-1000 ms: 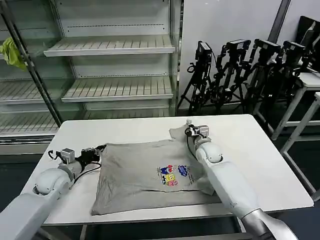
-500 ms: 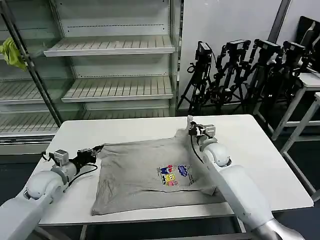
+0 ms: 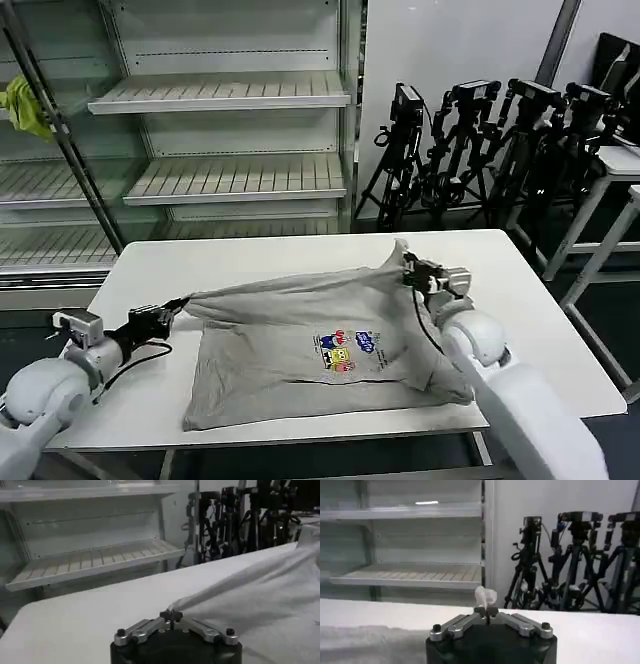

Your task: Fold and organize the clothes.

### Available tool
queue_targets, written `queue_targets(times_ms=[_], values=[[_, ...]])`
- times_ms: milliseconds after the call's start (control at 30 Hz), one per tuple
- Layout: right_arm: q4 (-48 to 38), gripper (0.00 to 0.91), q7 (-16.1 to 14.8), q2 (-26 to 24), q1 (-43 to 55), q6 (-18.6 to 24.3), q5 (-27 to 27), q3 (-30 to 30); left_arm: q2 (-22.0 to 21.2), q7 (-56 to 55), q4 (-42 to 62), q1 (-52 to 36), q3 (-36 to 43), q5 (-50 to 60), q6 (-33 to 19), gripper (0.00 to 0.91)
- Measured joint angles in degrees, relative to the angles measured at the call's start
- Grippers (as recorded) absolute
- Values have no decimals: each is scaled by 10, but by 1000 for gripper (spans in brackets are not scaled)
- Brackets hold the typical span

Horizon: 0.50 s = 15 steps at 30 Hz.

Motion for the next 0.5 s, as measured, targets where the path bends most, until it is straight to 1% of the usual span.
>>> queue_targets(times_ms=[267, 500], values=[[65, 0, -6, -40, -71, 1, 4, 45, 9, -1, -36, 46, -24, 2, 2, 40], [96, 0, -12, -52, -125, 5, -2, 73, 19, 2, -58, 75, -44, 2, 1, 40]])
